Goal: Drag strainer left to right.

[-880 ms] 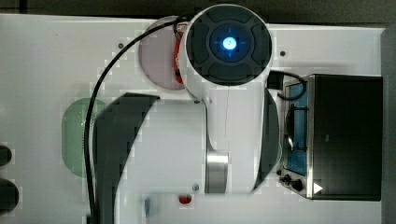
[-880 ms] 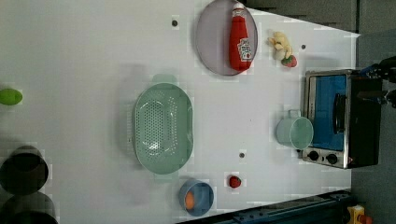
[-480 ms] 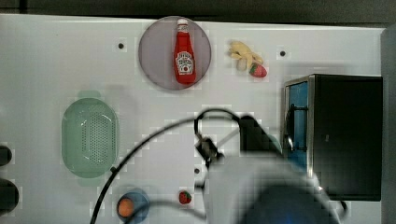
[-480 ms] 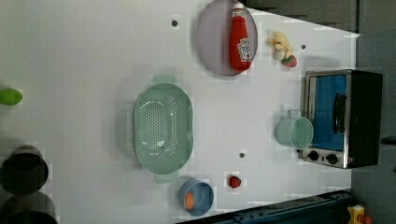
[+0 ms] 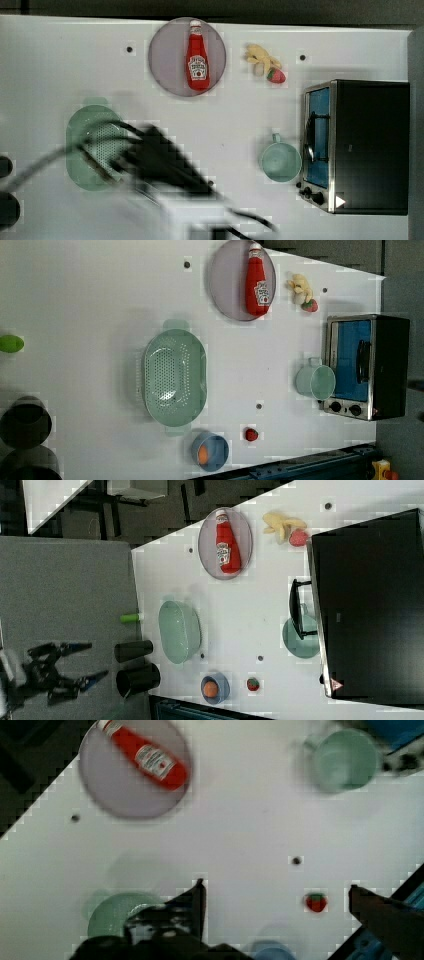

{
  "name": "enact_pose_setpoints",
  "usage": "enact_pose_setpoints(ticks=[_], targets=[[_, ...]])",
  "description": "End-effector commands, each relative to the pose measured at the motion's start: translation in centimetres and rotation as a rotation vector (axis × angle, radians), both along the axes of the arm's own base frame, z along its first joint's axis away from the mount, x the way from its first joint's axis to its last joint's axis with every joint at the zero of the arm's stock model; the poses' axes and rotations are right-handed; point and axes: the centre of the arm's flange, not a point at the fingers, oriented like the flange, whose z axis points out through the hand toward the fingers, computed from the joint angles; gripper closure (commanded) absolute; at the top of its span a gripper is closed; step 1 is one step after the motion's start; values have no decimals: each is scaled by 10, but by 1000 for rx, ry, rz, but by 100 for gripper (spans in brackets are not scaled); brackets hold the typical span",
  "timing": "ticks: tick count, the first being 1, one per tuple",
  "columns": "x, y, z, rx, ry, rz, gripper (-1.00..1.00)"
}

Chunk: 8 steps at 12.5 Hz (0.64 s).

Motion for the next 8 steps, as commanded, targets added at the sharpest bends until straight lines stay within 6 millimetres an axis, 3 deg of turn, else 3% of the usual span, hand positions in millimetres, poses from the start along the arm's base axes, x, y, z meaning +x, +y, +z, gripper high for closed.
enact_pose_setpoints(ticks=[1, 3, 5, 8], targets=[[18, 109, -104, -47, 139, -73, -100], [19, 162, -145, -34, 132, -153, -100], [18, 202, -189, -1, 135, -249, -100], [16, 229, -255, 55, 158, -435, -100]])
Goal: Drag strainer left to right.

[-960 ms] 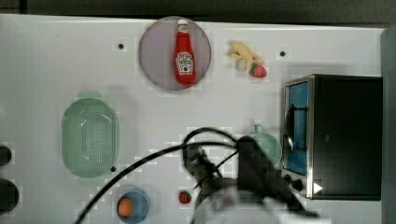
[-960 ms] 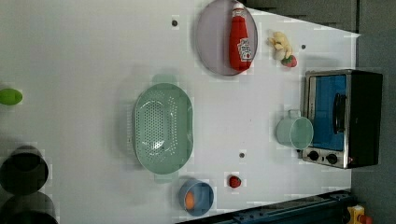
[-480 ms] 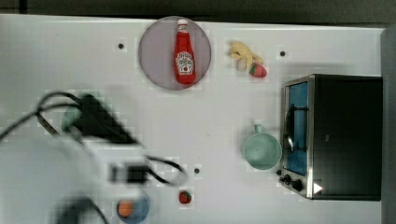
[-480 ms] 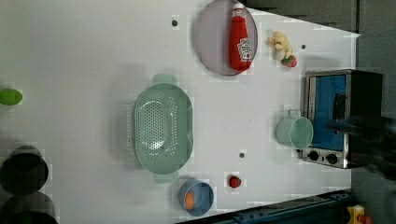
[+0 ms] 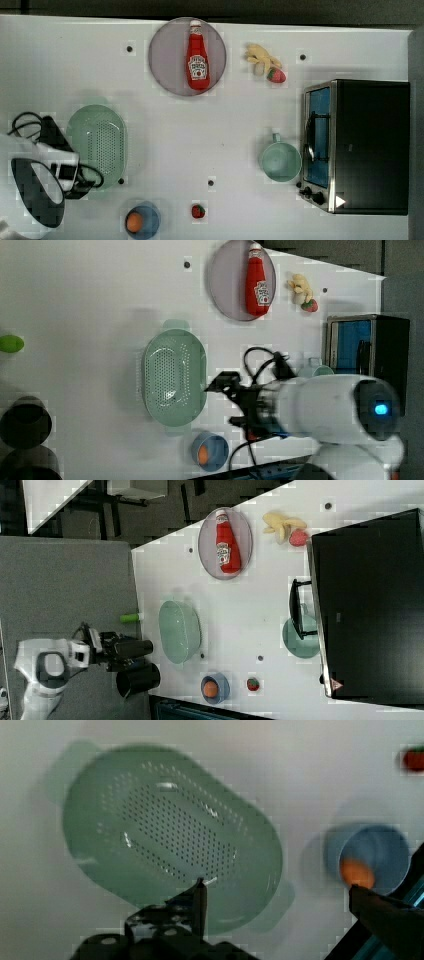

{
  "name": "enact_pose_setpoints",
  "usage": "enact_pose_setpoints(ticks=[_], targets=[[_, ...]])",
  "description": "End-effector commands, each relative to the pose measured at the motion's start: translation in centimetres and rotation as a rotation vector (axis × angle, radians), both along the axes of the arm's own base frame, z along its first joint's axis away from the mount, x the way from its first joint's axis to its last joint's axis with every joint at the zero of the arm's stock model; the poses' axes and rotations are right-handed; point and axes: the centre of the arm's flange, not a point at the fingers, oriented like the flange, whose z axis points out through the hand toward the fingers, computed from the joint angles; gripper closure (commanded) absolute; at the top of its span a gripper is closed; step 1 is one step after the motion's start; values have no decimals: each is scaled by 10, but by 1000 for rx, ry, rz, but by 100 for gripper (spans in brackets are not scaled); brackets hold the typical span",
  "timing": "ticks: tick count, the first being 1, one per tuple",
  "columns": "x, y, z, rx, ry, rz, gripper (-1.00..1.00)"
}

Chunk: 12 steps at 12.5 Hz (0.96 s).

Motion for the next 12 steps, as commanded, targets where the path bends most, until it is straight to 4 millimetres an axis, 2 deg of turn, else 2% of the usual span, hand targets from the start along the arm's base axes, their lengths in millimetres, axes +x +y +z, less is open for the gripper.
enact_pose_setpoints(ticks=[1, 4, 6, 9, 12], targets=[[7, -9, -14, 1, -54, -352, -100], [6, -12, -81, 30, -18, -485, -100], [8, -13, -120, 76, -18, -515, -100], [19, -20, -162, 129, -10, -550, -100], [26, -34, -199, 127, 7, -588, -100]])
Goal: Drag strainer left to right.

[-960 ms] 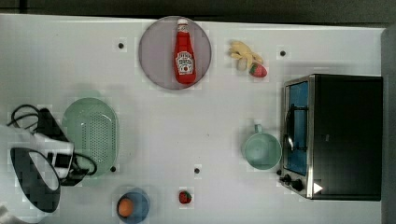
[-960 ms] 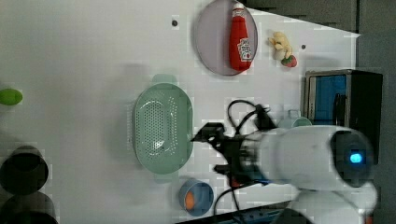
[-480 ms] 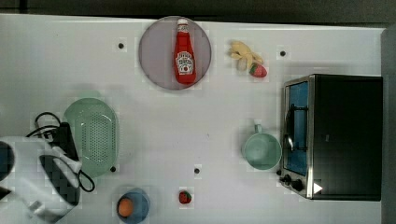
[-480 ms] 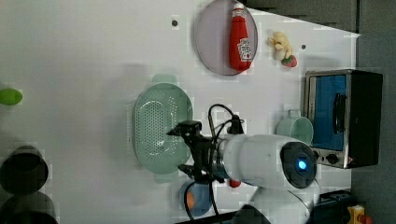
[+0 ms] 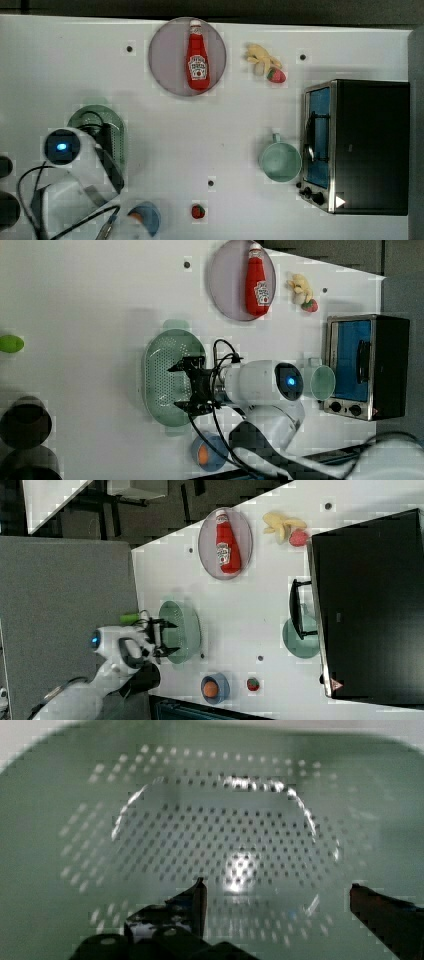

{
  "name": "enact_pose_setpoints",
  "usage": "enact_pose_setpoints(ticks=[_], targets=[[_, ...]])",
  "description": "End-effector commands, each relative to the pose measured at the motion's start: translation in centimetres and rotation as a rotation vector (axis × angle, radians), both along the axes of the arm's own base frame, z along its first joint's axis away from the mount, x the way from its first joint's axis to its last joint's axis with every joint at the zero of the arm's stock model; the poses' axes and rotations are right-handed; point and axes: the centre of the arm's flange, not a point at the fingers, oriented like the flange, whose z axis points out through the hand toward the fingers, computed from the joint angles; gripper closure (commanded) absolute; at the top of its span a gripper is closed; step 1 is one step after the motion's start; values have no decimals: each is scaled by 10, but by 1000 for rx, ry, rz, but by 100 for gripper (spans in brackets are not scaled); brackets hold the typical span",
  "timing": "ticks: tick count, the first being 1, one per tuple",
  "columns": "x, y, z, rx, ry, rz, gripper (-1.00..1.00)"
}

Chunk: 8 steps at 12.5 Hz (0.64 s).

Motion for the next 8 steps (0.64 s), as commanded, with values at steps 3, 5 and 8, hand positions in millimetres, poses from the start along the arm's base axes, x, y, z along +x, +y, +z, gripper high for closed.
enact_pose_setpoints(ticks=[3, 5, 8], targets=[[7, -17, -21, -23, -15, -68, -100], [8, -28, -29, -43, -9, -79, -100], [10, -40, -32, -60, -15, -84, -100]])
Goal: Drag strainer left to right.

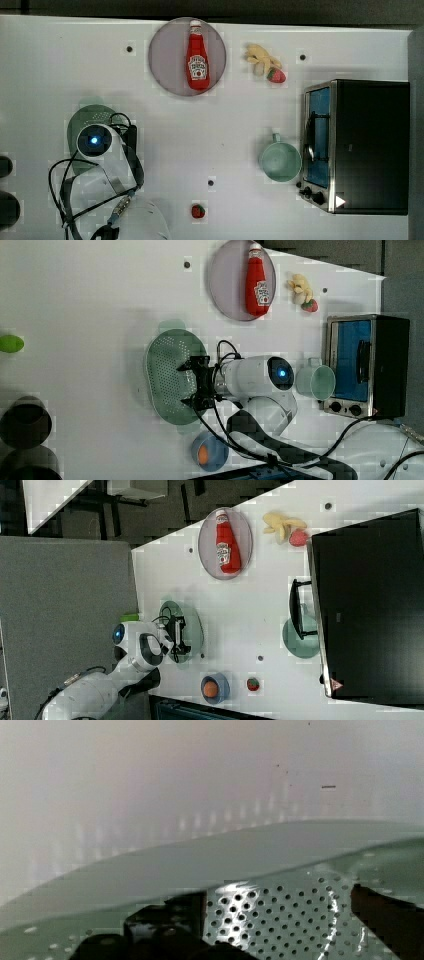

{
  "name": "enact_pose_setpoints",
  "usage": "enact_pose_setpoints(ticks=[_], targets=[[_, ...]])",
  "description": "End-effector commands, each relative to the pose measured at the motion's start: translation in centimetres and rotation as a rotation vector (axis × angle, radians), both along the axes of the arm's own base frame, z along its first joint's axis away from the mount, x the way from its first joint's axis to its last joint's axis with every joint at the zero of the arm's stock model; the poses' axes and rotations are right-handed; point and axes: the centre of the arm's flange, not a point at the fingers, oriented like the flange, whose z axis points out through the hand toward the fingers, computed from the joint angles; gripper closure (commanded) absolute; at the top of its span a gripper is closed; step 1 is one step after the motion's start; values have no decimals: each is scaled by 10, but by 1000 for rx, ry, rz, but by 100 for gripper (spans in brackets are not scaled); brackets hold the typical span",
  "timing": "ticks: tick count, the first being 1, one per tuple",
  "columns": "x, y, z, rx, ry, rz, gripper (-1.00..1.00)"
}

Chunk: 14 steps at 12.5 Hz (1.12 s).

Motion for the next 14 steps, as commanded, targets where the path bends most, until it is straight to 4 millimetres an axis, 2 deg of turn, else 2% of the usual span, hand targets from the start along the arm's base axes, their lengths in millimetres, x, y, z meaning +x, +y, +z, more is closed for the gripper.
enact_pose_setpoints(ticks=[1, 9, 14], targets=[[11, -10, 22, -16, -63, -25, -100], [22, -95, 24, -83, -67, -109, -100], [32, -160, 20, -102, -73, -57, -100]])
